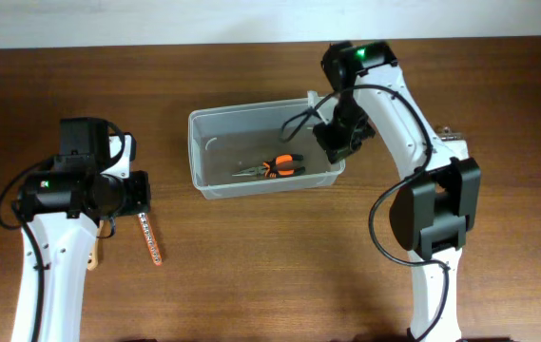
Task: Pack container
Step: 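Raise the right gripper out of the container and move right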
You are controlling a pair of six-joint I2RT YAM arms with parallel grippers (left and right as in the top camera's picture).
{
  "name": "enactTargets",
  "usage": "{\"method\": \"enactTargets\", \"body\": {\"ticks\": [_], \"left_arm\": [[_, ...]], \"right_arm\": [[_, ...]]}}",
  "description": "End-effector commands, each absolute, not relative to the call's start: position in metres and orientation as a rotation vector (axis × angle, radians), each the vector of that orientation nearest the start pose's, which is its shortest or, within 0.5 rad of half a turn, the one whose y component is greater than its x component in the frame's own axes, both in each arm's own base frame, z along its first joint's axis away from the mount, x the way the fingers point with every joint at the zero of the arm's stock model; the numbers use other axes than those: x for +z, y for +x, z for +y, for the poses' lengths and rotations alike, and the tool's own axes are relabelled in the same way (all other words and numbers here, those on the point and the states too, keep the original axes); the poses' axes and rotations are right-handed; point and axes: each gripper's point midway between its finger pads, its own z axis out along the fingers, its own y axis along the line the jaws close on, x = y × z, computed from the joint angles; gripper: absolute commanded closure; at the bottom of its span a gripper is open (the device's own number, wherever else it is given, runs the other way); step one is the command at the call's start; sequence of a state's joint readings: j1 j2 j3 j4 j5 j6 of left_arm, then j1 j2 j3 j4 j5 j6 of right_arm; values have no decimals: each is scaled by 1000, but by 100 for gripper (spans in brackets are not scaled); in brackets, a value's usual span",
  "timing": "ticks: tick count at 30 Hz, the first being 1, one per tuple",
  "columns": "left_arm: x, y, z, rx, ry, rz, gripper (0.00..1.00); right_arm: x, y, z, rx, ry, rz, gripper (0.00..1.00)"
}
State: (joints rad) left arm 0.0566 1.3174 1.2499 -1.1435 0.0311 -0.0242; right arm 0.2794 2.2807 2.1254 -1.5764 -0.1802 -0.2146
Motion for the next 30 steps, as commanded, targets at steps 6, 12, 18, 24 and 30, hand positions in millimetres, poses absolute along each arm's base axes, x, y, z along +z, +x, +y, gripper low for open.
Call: {"method": "enactTargets", "body": {"ticks": [6, 12, 18, 24, 30], "left_arm": [[186, 288, 10, -56, -119, 2764, 98], [186, 288, 10, -56, -119, 2764, 98], [186, 288, 10, -56, -119, 2764, 98], [186, 288, 10, -56, -119, 2764, 98], [186, 288, 10, -56, -119, 2763, 98]], "right_arm": [[87, 372, 138, 278, -810, 3221, 96], [89, 365, 136, 279, -812, 3252, 96], [92, 353, 135, 301, -814, 3300, 96], [93, 349, 135, 314, -814, 3317, 96], [97, 369, 140, 311, -832, 3215, 96]]}}
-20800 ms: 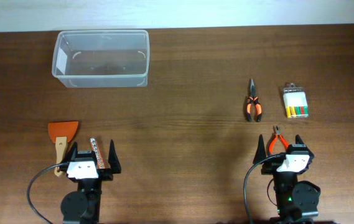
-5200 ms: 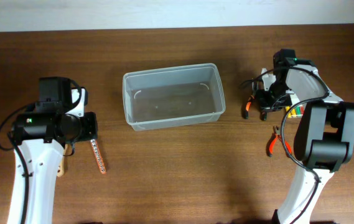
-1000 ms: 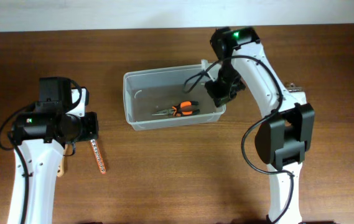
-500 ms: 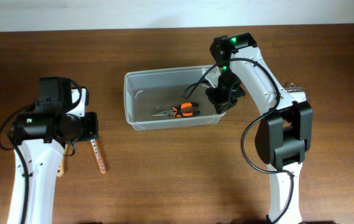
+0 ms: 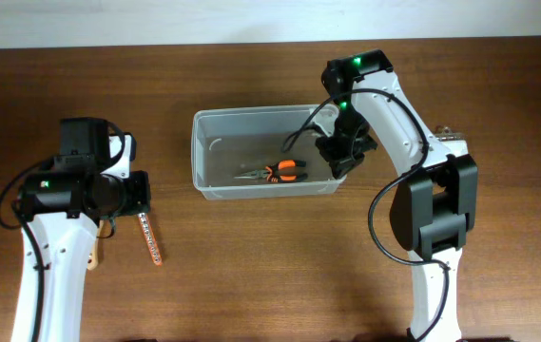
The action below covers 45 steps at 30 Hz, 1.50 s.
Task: Pack container
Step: 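Raise the right gripper out of the container and move right, then lower the right gripper onto the clear blister pack and grasp its hanger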
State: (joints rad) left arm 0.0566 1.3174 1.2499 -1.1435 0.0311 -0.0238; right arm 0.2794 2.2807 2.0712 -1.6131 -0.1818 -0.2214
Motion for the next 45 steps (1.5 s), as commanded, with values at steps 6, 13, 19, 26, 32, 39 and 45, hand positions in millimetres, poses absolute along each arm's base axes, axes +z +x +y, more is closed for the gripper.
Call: {"method": "enactTargets", "body": {"ticks": [6, 13, 19, 26, 32, 39, 45], "left_arm": [[187, 289, 10, -55, -119, 2760, 98], [187, 289, 10, -55, -118, 2760, 98], [187, 290, 10, -50, -92, 2756, 98], [188, 285, 11, -34, -52, 2763, 98], [203, 275, 10, -29, -51, 2721, 98], [215, 269, 10, -26, -49, 2677, 98], [214, 267, 10, -27, -49, 2685, 98]], "right_arm": [[175, 406, 142, 265, -805, 2981, 96], [308, 423, 93, 112, -561, 2618, 4], [355, 401, 21, 85, -187, 2559, 1], [362, 324, -29, 44, 50, 2605, 1], [339, 249, -41, 11, 171, 2670, 1], [296, 256, -83, -196, 220, 2735, 1], [242, 305, -117, -211, 63, 2877, 1]]}}
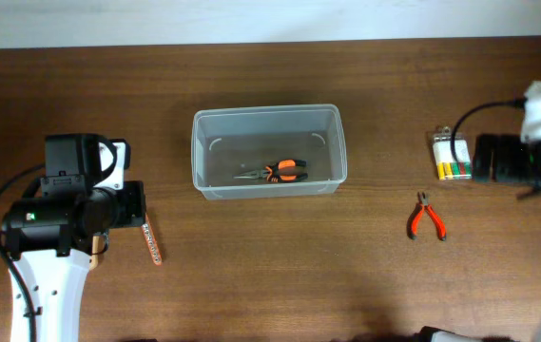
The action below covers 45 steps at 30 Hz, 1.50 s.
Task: Pack container
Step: 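Lower the right gripper onto the clear blister pack and grasp its hanger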
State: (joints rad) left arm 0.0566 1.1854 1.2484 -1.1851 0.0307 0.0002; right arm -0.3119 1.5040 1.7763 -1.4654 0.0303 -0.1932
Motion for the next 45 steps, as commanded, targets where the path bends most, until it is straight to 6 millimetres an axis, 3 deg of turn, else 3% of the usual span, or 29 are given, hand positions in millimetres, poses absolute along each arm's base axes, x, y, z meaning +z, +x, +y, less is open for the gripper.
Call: {"method": "enactTargets", "body": {"ticks": [1, 8, 12, 18, 28, 41, 45], "left_arm": [[214, 267, 10, -27, -49, 2684, 98], [214, 267, 10, -27, -50, 2685, 98], [214, 267, 10, -27, -50, 2685, 98], [214, 267, 10, -27, -50, 2685, 98], [214, 267, 10, -36, -81, 2684, 98], [214, 267, 10, -36, -81, 2684, 97], [214, 267, 10, -35, -81, 2684, 97]], "right_arm": [[229, 316, -124, -212, 47, 2901, 1], [162, 368, -150, -203, -38, 2956, 1], [137, 397, -162, -231, -96, 2922, 1], [110, 417, -164, -234, -238, 2916, 1], [41, 432, -158, -118, -253, 2984, 1], [-7, 426, -151, -19, -231, 3067, 1], [-9, 426, -149, -5, -226, 3069, 1]]}}
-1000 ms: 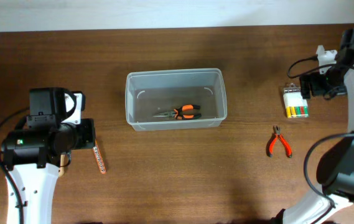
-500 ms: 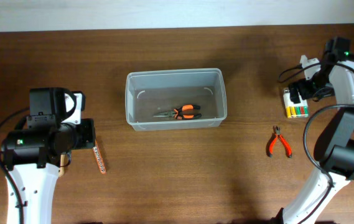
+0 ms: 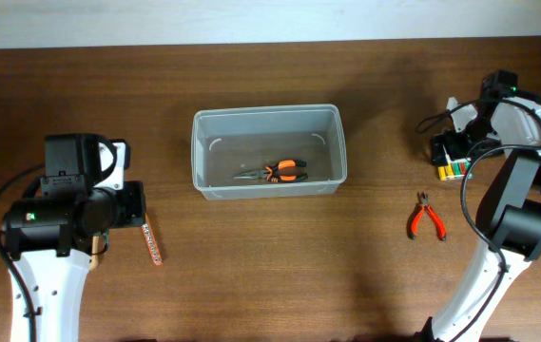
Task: Pack container
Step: 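Lower the right gripper onto the clear blister pack and grasp its hanger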
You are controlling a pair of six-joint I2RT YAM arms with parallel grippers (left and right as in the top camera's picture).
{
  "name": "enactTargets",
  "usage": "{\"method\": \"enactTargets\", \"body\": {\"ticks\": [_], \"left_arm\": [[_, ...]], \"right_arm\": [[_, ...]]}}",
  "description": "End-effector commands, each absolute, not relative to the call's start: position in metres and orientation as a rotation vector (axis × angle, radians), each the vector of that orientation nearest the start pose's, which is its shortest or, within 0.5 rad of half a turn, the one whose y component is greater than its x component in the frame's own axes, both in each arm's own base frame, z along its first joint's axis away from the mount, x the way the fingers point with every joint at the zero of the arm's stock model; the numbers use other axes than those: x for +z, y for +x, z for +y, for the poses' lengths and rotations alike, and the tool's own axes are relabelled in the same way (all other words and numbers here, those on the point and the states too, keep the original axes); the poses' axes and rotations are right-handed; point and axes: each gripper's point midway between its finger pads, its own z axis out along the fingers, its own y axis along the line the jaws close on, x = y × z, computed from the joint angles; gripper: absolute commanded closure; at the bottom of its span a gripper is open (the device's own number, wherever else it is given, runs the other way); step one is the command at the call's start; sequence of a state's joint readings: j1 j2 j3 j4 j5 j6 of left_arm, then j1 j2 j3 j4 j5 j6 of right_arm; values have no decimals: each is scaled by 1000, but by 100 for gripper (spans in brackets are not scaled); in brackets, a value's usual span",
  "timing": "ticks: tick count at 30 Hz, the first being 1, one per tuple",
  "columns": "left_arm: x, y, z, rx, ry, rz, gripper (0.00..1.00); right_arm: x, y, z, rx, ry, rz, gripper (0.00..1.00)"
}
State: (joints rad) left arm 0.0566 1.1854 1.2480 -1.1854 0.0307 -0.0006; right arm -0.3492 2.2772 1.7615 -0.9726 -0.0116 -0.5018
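A clear plastic container stands mid-table with orange-handled pliers lying inside. To the right, red-handled pliers lie on the wood. A white pack with green and yellow cells sits at the far right, partly covered by my right gripper, which hangs right over it; its jaws are hidden. My left gripper points down at the left, beside an orange strip tool; its fingers are hidden under the wrist.
A pale wooden piece pokes out under the left arm. The right arm's forearm and base run down the right edge. A white wall borders the table's far edge.
The right arm was mostly out of frame at the right edge; now it reaches in with its gripper over the white cell pack. The left arm and the container have not moved.
The right gripper was at the container's right end while the box sat skewed. A second later the box lay square, gripper still there. Then the arm was off at the right edge, showing the red pliers and cell pack. Now it hangs over the pack.
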Motion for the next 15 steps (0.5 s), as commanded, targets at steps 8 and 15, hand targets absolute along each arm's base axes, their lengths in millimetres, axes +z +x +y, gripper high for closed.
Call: {"method": "enactTargets", "body": {"ticks": [8, 15], "left_arm": [[214, 267, 10, -35, -81, 2684, 98], [214, 267, 10, -35, -81, 2684, 97]], "right_arm": [[-9, 425, -146, 28, -221, 3071, 10], [-9, 425, -145, 34, -168, 3073, 21]]}}
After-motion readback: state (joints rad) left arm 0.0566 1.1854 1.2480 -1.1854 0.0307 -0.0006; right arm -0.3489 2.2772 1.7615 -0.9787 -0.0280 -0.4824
